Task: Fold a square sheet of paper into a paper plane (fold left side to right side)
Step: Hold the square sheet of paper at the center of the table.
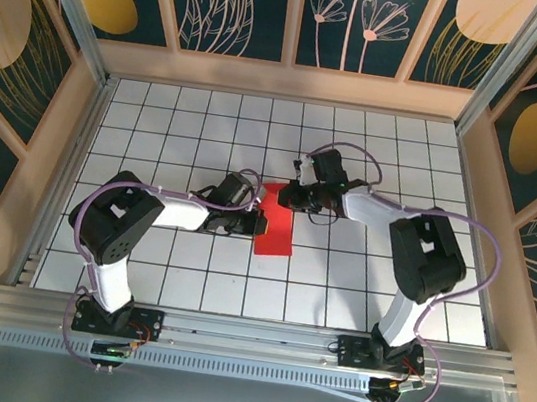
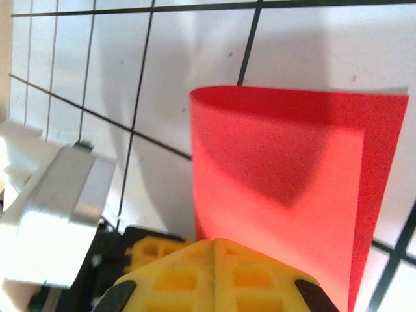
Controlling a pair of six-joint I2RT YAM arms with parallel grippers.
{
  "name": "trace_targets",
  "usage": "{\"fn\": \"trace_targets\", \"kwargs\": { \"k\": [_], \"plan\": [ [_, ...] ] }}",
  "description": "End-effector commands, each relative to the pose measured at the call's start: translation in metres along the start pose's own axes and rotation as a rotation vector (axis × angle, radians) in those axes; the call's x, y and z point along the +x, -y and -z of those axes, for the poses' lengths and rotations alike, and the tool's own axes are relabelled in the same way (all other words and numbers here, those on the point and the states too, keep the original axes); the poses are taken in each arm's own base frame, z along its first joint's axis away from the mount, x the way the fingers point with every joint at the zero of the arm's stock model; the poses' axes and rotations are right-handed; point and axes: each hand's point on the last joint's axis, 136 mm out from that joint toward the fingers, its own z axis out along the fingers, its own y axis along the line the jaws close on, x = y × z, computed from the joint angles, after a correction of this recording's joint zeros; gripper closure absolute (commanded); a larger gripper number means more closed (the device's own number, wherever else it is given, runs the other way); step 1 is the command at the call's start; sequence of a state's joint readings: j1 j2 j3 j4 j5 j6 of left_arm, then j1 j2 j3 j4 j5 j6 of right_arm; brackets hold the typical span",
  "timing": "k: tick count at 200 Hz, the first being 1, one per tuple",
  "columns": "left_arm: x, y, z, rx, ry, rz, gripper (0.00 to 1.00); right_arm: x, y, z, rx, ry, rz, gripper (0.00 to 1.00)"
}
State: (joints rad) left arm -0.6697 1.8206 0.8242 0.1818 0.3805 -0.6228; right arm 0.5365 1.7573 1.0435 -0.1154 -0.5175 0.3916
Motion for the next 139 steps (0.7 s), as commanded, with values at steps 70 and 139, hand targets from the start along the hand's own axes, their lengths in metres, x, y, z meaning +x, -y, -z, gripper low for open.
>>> {"fn": "trace_targets", "kwargs": {
  "k": [70,139],
  "plan": [
    [0.02,-0.014,-0.008,-0.068,-0.077,0.041,0.98,0.087,0.017,-0.031,0.032,-0.174,-0.097,1.0],
    [-0.021,0.012,0.007,-0.023,0.008,0.013,0.97,0.11,0.05,-0.035,0.156,-0.235,-0.102,1.0]
  ]
}}
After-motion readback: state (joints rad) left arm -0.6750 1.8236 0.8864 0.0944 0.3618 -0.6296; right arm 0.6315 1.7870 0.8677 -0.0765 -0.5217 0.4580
